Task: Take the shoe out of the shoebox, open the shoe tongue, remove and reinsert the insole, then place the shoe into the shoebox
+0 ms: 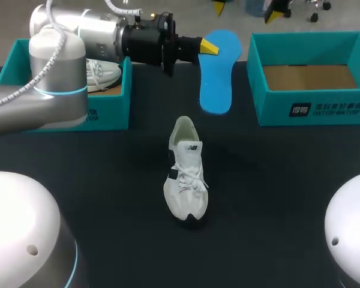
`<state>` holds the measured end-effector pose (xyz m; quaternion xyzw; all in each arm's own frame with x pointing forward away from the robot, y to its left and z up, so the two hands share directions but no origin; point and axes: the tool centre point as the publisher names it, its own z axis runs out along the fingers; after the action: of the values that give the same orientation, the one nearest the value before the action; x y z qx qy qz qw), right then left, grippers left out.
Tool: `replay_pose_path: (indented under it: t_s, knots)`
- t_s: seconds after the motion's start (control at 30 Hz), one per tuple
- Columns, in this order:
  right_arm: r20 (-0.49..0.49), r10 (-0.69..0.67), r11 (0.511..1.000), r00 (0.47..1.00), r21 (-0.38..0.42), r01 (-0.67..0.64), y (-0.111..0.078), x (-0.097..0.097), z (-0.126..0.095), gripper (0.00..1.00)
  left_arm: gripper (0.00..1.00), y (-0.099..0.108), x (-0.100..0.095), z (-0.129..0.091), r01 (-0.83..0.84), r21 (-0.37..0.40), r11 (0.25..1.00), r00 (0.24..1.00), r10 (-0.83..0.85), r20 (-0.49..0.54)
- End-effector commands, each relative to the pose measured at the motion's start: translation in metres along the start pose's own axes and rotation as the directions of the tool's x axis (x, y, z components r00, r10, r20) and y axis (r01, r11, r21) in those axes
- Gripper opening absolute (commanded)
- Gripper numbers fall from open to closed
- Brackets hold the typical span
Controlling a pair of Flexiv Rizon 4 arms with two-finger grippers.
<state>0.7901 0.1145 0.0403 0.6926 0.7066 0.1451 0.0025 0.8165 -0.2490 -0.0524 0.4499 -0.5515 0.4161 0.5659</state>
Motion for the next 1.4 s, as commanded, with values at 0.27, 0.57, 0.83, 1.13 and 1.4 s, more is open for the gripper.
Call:
replay_pose_path:
  t_s: [0.27, 0.57, 0.83, 1.13, 1.4]
  knots:
    - [0.13, 0.002, 0.998, 0.991, 0.062, -0.01, 0.01, 0.016, 0.012, 1.0, 0.0, 0.002, -0.002, 0.001, 0.002, 0.0, 1.0, 1.0, -0.002, 0.002]
    - [0.125, -0.011, 0.998, 0.992, 0.061, 0.004, 0.008, 0.021, 0.013, 1.0, 0.0, 0.001, -0.001, 0.001, -0.001, -0.001, 1.0, 1.0, 0.001, 0.005]
    - [0.123, -0.015, 0.996, 0.992, 0.087, 0.004, 0.006, 0.025, 0.015, 1.0, 0.0, 0.0, -0.001, 0.0, -0.001, 0.0, 1.0, 1.0, 0.001, 0.004]
    - [0.11, -0.009, 0.995, 0.994, 0.103, -0.003, 0.001, 0.028, 0.02, 1.0, 0.0, -0.002, -0.001, -0.003, -0.008, 0.011, 1.0, 1.0, 0.008, -0.004]
    - [0.079, 0.004, 0.993, 0.997, 0.114, -0.013, -0.002, 0.026, 0.021, 1.0, 0.0, -0.002, -0.001, -0.003, -0.007, 0.008, 1.0, 1.0, 0.007, -0.002]
